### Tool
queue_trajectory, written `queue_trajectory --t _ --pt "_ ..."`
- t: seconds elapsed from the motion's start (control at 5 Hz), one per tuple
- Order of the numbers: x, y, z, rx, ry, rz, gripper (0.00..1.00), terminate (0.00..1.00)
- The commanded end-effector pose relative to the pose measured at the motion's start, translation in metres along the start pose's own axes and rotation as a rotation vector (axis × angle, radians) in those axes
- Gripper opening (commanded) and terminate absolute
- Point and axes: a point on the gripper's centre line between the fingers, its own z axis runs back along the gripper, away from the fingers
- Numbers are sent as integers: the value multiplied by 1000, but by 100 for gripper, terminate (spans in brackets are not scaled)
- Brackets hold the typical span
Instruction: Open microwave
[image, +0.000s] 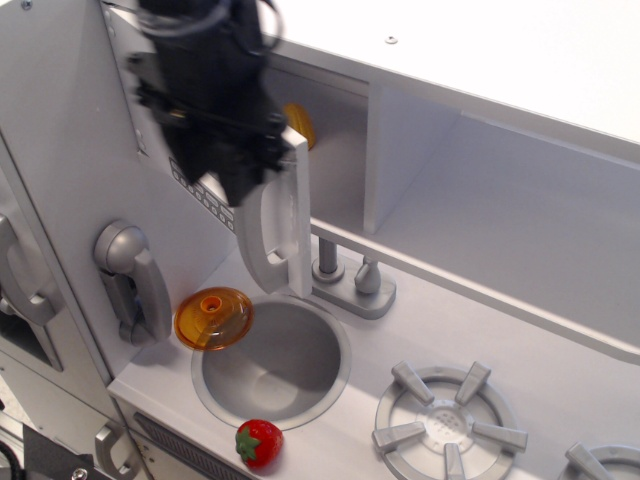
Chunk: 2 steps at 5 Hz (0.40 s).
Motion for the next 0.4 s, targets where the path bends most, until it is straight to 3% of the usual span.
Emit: queue_trajectory --t 0.0,0.2 --pt "-18 -42 19 75 129 -74 100 0" --pt "-9 -87 14 -35 163 -94 100 0"
